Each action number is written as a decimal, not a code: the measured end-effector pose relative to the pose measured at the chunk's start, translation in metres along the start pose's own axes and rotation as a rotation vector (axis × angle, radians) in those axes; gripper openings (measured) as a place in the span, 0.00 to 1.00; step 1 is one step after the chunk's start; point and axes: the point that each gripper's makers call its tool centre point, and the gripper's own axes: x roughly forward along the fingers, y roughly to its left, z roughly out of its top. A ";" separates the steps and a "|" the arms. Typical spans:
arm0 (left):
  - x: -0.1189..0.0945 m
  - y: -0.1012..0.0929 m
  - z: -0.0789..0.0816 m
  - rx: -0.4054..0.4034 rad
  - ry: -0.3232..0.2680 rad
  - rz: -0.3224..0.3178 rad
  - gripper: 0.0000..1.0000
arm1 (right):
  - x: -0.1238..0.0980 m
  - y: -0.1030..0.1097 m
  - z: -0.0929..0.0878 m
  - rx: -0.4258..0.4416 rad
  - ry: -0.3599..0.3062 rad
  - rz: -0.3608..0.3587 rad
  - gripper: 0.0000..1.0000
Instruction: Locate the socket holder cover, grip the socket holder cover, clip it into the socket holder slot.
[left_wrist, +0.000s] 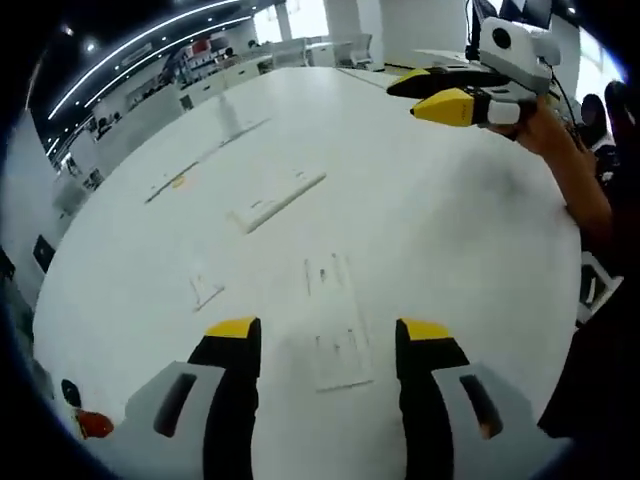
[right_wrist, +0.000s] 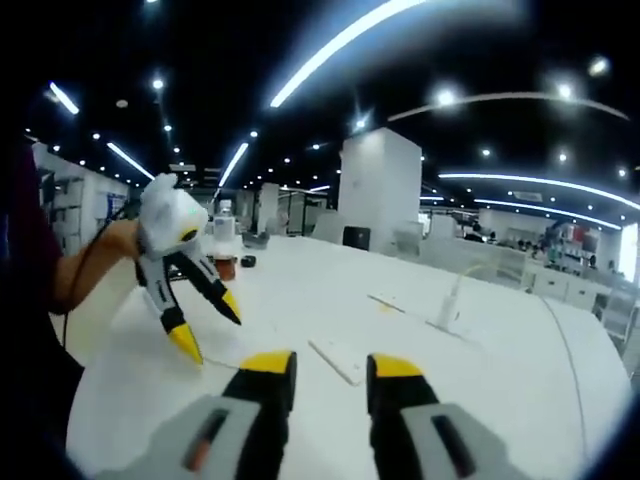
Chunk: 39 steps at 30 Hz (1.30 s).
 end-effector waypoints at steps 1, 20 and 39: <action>0.001 -0.001 0.001 0.005 0.010 -0.005 0.51 | 0.000 0.000 0.000 -0.001 0.000 0.000 0.30; 0.024 -0.008 -0.007 -0.032 0.183 -0.054 0.40 | -0.010 0.001 0.008 0.005 -0.048 0.010 0.29; 0.026 -0.004 -0.008 -0.039 0.247 -0.088 0.31 | -0.014 0.003 0.011 -0.001 -0.058 0.012 0.29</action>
